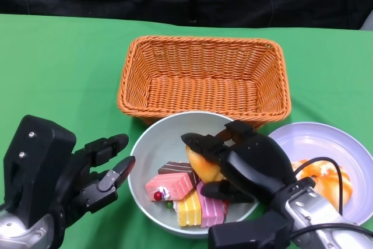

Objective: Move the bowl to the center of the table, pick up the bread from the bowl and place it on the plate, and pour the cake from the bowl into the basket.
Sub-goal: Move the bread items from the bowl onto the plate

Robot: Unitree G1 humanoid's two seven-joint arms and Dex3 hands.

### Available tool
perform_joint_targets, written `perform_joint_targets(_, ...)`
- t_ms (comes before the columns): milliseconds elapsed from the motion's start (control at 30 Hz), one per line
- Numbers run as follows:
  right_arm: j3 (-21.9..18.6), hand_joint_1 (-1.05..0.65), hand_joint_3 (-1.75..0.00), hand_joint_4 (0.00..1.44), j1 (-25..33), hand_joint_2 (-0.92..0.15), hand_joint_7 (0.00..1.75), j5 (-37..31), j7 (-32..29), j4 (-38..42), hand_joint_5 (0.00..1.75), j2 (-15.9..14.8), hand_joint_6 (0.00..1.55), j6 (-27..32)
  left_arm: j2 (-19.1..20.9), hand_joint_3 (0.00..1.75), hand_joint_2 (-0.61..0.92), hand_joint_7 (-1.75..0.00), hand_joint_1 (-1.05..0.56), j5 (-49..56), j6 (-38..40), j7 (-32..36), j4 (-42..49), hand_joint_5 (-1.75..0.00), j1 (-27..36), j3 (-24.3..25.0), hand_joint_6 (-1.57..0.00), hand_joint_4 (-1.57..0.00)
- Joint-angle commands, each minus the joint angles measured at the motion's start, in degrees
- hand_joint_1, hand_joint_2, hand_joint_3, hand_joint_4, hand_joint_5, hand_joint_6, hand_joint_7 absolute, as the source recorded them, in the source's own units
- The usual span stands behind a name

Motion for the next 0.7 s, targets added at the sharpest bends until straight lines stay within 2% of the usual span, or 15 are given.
perform_joint_targets(33, 0.0, -0.34, -0.07, 0.4, -1.5, -0.92, 0.16, 0.5, -4.5, 3.1, 0.89, -0.7, 0.63, -1.6, 1.0, 0.51, 0.92, 0.0, -0.58, 1.3, -1.7, 0.0, -0.9, -0.5, 0.9, -0.1, -0.21, 0.0)
perform_joint_targets(67, 0.1, -0.31, -0.08, 0.48, -1.9, -0.92, 0.2, 0.6, -6.1, 3.8, 0.99, -1.0, 0.72, -3.0, 1.0, 0.51, 0.92, 0.0, -0.58, 1.4, -2.0, -0.1, -0.9, -0.5, 1.0, -0.2, -0.21, 0.0)
perform_joint_targets(133, 0.0, -0.27, -0.05, 0.71, -2.3, -0.89, 0.35, 1.0, -9.4, 4.9, 1.35, -1.3, 0.95, -5.6, 0.9, 0.51, 0.92, 0.0, -0.57, 1.9, -2.2, 0.0, -1.0, -0.5, 1.1, -0.2, -0.21, 0.0)
perform_joint_targets(167, -0.1, -0.25, -0.06, 0.85, -2.4, -0.88, 0.56, 1.1, -10.8, 5.2, 1.58, -1.4, 1.05, -6.6, 0.9, 0.51, 0.92, 0.0, -0.57, 2.2, -2.4, 0.1, -1.1, -0.5, 1.1, -0.3, -0.21, 0.0)
perform_joint_targets(200, -0.1, -0.24, -0.08, 0.93, -2.5, -0.87, 0.81, 1.0, -12.4, 5.5, 1.66, -1.4, 1.02, -7.4, 0.9, 0.52, 0.92, 0.0, -0.56, 2.7, -2.9, 0.2, -1.2, -0.51, 1.2, -0.4, -0.21, 0.0)
perform_joint_targets(233, -0.2, -0.23, -0.13, 0.99, -2.4, -0.86, 1.18, 1.1, -14.0, 5.6, 1.7, -1.5, 0.94, -8.5, 1.0, 0.51, 0.92, 0.0, -0.56, 3.6, -3.6, 0.6, -1.3, -0.51, 1.4, -0.7, -0.21, 0.0)
perform_joint_targets(267, -0.3, -0.23, -0.52, 1.03, -2.4, -0.71, 1.51, 1.3, -15.1, 5.8, 1.73, -1.6, 0.87, -9.5, 1.1, 0.5, 0.92, -0.01, -0.56, 4.6, -4.2, 1.0, -1.5, -0.48, 1.5, -1.1, -0.22, 0.0)
perform_joint_targets(300, -0.3, -0.22, -0.82, 1.04, -2.4, -0.57, 1.63, 1.6, -15.8, 6.0, 1.74, -1.7, 0.84, -10.3, 1.2, 0.49, 0.92, -0.01, -0.57, 5.5, -4.7, 1.2, -1.6, -0.46, 1.5, -1.5, -0.22, 0.0)
perform_joint_targets(333, -0.5, -0.22, -1.05, 1.04, -2.4, -0.47, 1.7, 2.0, -16.7, 5.9, 1.74, -1.8, 0.82, -11.3, 1.4, 0.49, 0.92, -0.01, -0.58, 7.5, -6.8, 2.0, -1.7, -0.46, 1.9, -2.3, -0.23, -0.01)
perform_joint_targets(400, -0.8, -0.22, -1.17, 1.04, -2.1, -0.42, 1.73, 2.8, -17.8, 5.5, 1.75, -1.9, 0.8, -12.9, 1.8, 0.46, 0.92, -0.02, -0.59, 11.4, -12.2, 3.3, -1.4, -0.49, 2.8, -3.8, -0.25, -0.03)
perform_joint_targets(467, -1.3, -0.24, -1.22, 1.03, -1.8, -0.42, 1.74, 3.5, -18.5, 4.4, 1.75, -2.2, 0.78, -14.1, 2.5, 0.47, 0.92, -0.02, -0.57, 15.4, -19.1, 4.2, -0.6, -0.64, 4.0, -5.1, -0.26, -0.01)
perform_joint_targets(533, -1.7, -0.25, -1.23, 1.03, -1.6, -0.42, 1.75, 3.9, -19.4, 3.6, 1.75, -2.3, 0.78, -15.4, 2.8, 0.48, 0.92, -0.02, -0.56, 18.5, -25.1, 4.9, 0.4, -0.7, 4.9, -5.6, -0.27, 0.0)
perform_joint_targets(700, -2.9, -0.26, -1.31, 1.03, -0.4, -0.39, 1.75, 4.9, -19.8, 0.4, 1.75, -2.6, 0.78, -16.9, 2.9, 0.5, 0.92, -0.02, -0.61, 23.3, -34.7, 5.3, 2.7, -0.73, 6.1, -5.8, -0.28, 0.0)
